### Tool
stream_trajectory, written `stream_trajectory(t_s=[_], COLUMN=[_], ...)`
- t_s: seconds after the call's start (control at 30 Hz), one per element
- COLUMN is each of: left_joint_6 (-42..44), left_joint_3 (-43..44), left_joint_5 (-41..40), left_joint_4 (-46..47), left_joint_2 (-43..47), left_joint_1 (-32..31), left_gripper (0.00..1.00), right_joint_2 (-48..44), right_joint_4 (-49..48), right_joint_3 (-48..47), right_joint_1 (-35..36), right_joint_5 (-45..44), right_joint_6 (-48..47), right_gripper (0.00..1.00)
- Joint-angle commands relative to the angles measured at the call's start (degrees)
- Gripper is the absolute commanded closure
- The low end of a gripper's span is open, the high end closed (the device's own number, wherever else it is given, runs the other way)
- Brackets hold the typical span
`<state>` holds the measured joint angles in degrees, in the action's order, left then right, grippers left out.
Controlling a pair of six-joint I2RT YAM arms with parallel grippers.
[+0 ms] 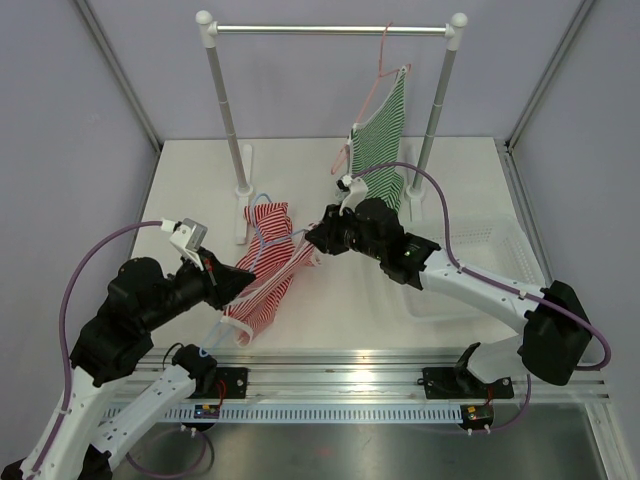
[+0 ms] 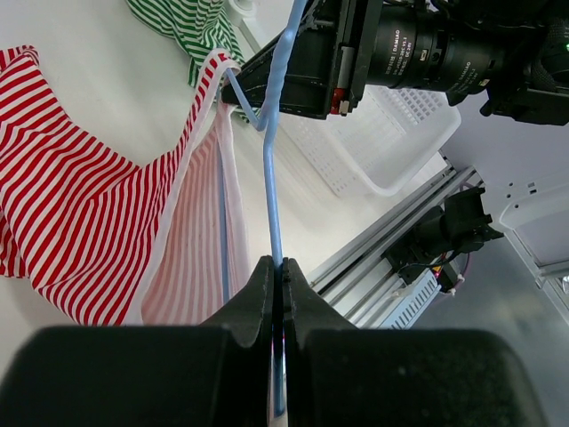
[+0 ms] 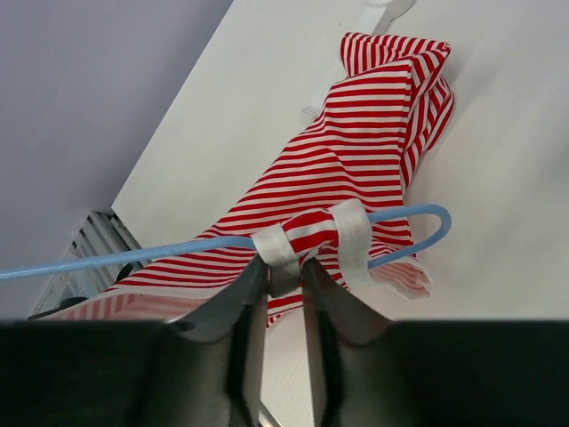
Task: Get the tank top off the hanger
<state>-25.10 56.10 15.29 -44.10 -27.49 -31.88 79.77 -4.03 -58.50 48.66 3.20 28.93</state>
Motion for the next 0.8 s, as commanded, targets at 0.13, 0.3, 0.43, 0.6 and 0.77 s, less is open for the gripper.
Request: stream_trajectory(t_s=[0.13, 0.3, 0.43, 0.6, 0.77], left_joint_6=[1.02, 3.04, 4.45, 4.01, -1.86], left_joint_3=[3.23, 4.11, 2.79, 1.39, -0.37], left_joint_5=[-3.42, 1.13, 10.70, 13.37, 10.90], left_joint_4=[-0.28, -0.29, 4.09, 10.51, 24.53], left_joint_2=[0.41, 0.94, 4.00, 7.00, 4.38], left_joint_1=[-0.20, -0.20, -0.20, -0.20, -0.20], left_gripper=[1.00, 1.00, 1.00, 1.00, 1.00], right_joint_2=[-2.95, -4.80, -2.52, -3.30, -9.88], right_joint_4=[1.04, 9.89, 12.91, 14.05, 9.41], right_joint_3=[-0.65, -1.00, -3.63, -4.52, -4.17], right_joint_1=[0.20, -1.11, -6.55, -8.23, -8.15], right_joint_5=[-6.88, -22.48, -21.14, -15.19, 7.49], right_joint_6=[-3.70, -7.57, -8.36, -7.84, -4.50], right_gripper=[1.00, 1.00, 1.00, 1.00, 1.00])
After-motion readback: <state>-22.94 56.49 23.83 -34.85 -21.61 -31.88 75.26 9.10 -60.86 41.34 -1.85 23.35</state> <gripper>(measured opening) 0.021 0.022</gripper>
